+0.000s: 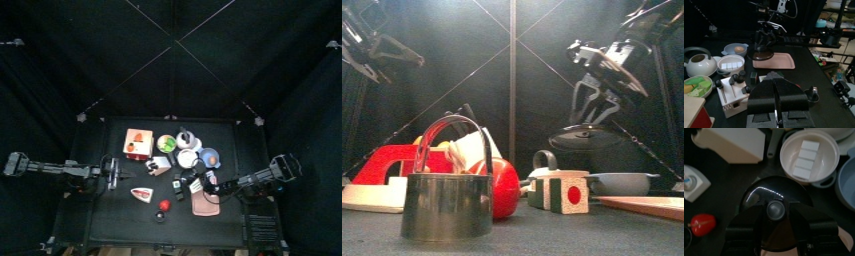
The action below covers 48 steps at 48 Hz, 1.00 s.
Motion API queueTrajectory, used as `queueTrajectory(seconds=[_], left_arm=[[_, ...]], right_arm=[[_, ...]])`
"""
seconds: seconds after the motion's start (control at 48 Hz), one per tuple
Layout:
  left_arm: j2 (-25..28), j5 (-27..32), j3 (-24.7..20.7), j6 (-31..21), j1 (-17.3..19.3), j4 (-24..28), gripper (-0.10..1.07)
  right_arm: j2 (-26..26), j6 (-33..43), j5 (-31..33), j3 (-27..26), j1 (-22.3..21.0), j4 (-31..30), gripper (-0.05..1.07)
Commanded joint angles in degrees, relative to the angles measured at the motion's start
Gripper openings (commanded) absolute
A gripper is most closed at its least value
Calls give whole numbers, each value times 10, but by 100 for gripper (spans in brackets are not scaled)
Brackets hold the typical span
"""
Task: Put pot lid on plate
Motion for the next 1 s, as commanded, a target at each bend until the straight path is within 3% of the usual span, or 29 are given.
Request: queueTrajectory(seconds=[0.0,0.208,0.625,0.979], left_arm=[[3,-3,-8,1,0,-1,0],[3,-3,-6,1,1,-1,0],[3,-3,-6,1,1,-1,0],[3,-3,-6,1,0,-1,0]], right_arm=[[-25,1,2,9,33,32,71],[-26,4,9,37,69,78,72],[-18,1,8,51,69,87,74],[-18,1,7,52,69,97,86]])
